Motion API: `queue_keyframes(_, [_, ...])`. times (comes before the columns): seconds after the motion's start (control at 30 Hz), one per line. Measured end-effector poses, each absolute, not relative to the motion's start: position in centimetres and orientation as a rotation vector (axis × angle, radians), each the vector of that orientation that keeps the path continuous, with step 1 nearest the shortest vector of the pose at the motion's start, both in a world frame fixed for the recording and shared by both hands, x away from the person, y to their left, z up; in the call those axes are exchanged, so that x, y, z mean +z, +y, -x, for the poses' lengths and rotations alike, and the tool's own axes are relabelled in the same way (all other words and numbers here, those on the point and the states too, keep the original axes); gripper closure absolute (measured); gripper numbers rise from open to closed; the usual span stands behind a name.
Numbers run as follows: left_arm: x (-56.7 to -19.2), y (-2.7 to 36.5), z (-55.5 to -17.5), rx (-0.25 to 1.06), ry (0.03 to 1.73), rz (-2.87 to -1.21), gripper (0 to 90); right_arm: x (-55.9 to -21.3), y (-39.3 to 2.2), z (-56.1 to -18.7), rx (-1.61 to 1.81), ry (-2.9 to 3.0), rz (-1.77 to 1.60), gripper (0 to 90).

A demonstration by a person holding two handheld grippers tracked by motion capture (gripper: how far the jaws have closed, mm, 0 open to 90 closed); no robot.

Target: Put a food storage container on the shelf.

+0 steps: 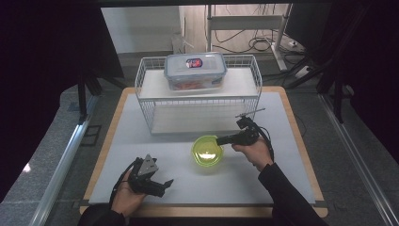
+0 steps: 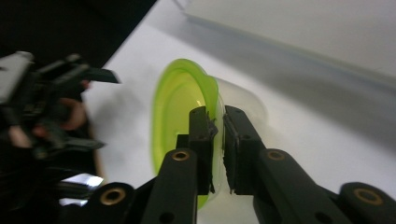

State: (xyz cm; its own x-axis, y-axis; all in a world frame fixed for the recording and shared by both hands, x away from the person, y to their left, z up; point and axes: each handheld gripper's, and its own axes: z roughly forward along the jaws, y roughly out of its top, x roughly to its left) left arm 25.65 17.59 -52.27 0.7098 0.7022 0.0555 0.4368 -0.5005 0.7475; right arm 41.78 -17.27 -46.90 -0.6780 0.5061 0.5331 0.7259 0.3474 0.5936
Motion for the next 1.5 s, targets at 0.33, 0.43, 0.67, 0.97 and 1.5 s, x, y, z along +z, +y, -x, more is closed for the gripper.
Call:
queue_keyframes(0.33, [-52.3,17.5,-25.7,0.457,0.86,-2.182,3.3,-48.2,-17.8,-42.5,-1.187,-2.439,1.246,70.4])
queue_keyframes(0.43, [-52.4,17.5,-25.7,0.455,0.86,-2.184,3.3,-48.5,-17.9,-42.7,-1.18,-2.43,1.28,69.4])
queue_keyframes(0.67, [-52.4,17.5,-25.7,0.457,0.859,-2.188,3.4,-48.7,-18.0,-42.9,-1.158,-2.344,1.383,66.7])
queue_keyframes(0.97, [-52.4,17.4,-25.7,0.458,0.853,-2.192,3.4,-48.9,-18.3,-42.9,-1.164,-2.277,1.412,79.1])
queue_keyframes(1.5, [-52.4,17.4,-25.6,0.463,0.85,-2.193,3.6,-47.9,-17.4,-42.3,-1.259,-2.258,1.302,83.2])
